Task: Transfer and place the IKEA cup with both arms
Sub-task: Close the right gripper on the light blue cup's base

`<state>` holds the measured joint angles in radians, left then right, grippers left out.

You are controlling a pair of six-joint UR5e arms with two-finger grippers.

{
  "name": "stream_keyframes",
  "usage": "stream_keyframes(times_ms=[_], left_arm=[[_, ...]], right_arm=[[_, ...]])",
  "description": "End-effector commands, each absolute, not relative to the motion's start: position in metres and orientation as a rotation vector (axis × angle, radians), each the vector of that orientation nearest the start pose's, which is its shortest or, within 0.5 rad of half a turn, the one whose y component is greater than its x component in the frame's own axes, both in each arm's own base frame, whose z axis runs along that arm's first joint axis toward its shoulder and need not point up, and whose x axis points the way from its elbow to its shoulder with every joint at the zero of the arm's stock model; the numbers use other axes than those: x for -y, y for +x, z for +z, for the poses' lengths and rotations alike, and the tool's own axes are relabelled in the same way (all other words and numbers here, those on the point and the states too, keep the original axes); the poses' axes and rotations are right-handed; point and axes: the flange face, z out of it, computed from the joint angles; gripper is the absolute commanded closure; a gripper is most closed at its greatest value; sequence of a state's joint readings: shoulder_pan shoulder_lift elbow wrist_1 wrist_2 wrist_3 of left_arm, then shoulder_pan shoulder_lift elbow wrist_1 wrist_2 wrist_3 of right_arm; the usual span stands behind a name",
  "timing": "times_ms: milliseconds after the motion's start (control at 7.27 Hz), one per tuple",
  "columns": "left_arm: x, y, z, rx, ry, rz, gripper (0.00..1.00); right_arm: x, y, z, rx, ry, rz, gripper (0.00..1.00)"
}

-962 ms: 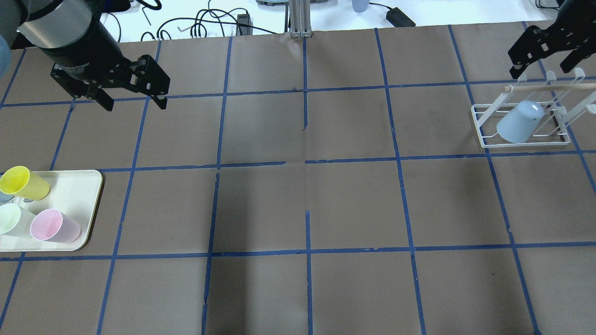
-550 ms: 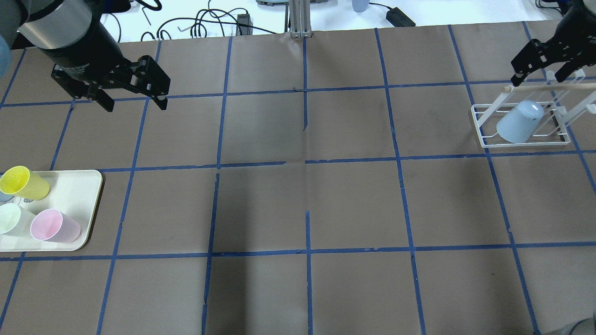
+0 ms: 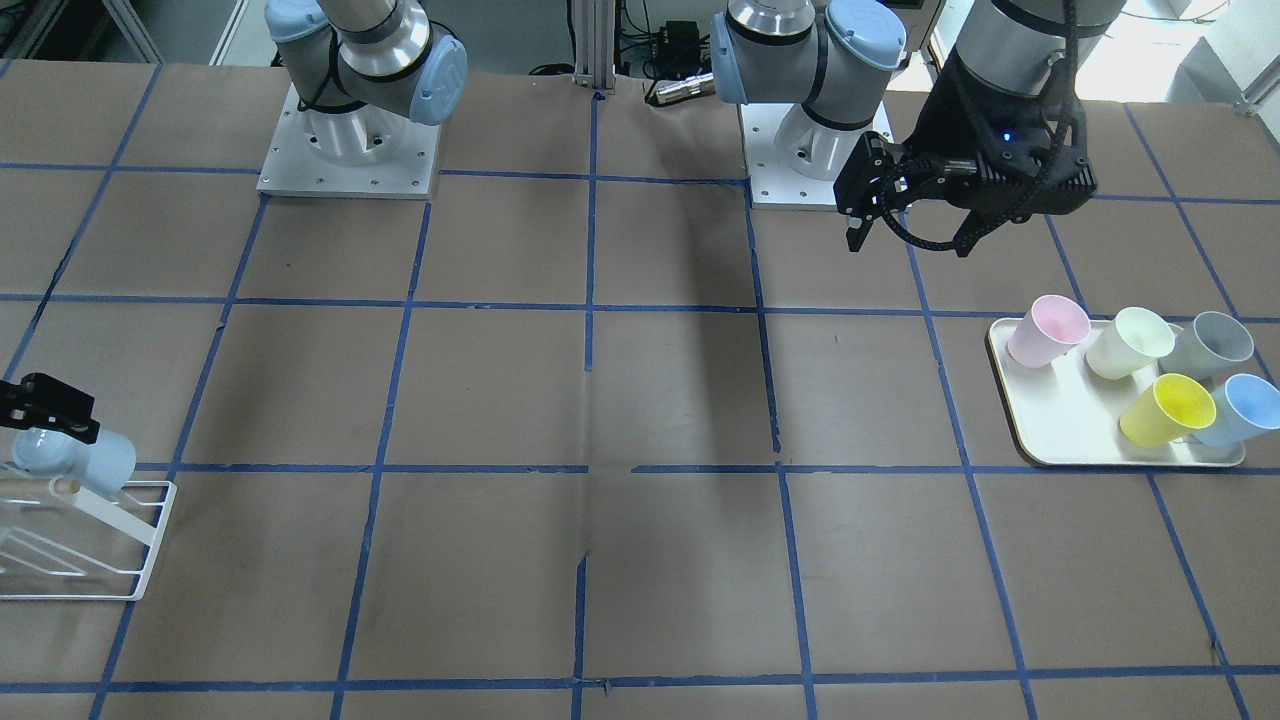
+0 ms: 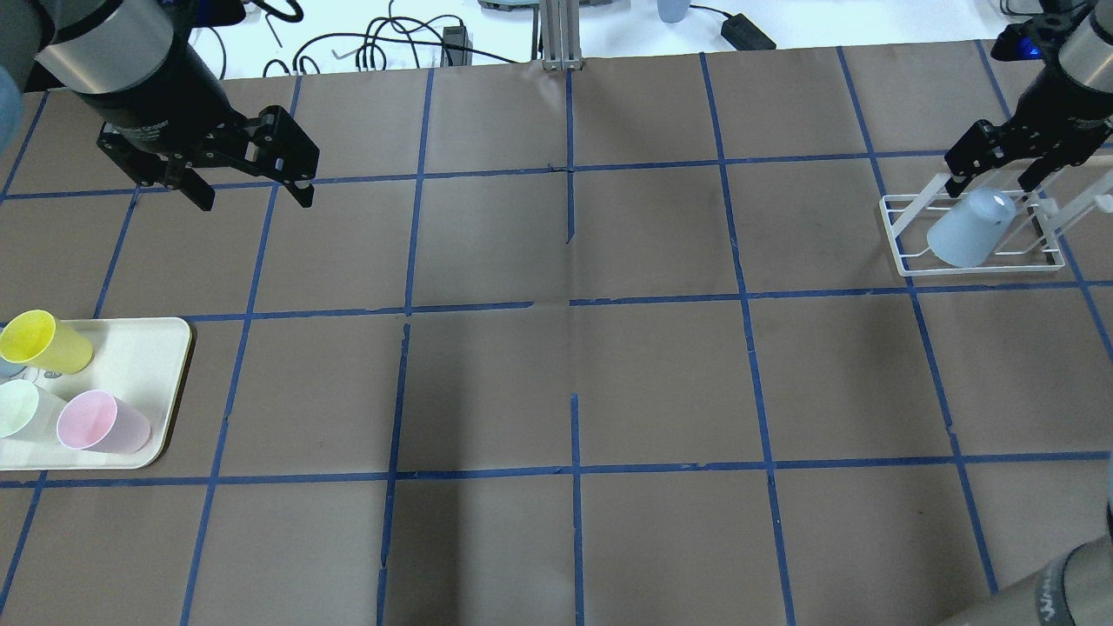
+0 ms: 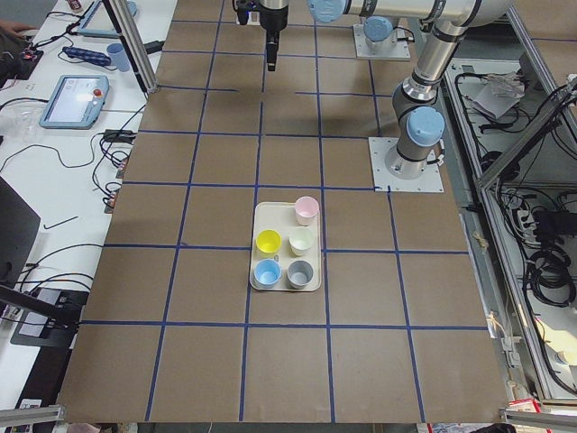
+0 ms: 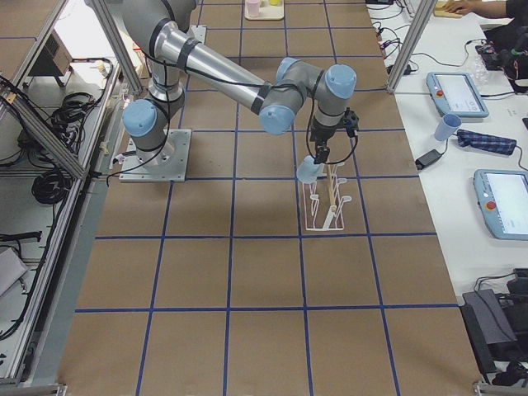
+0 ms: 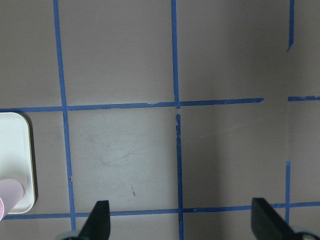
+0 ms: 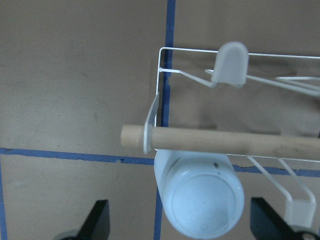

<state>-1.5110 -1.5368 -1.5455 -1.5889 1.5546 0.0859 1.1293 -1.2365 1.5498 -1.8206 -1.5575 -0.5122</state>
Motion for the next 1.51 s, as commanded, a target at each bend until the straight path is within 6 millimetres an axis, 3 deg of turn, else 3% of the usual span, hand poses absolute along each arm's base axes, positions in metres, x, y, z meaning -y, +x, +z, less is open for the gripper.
stream_keyframes(times_ms=[0,550,962,1375], left_arm=[[0.488,-0.106,0.515,-3.153,0.042,-0.069,0.00],[0.488,-0.106,0.515,-3.153,0.042,-0.069,0.00],[0.488,-0.106,0.515,-3.154,0.042,-0.070,0.00],[0.487,-0.106,0.515,-3.153,0.042,-0.069,0.00]], right_arm=[[0.600,-0.149,0.320,-3.102,-0.116,0.069,0.00],[0.601,-0.157,0.299,-3.088,-0.104,0.104,0.00],[0.600,-0.155,0.296,-3.086,-0.099,0.110,0.02],[0.600,-0.155,0.297,-3.088,-0.096,0.106,0.19]])
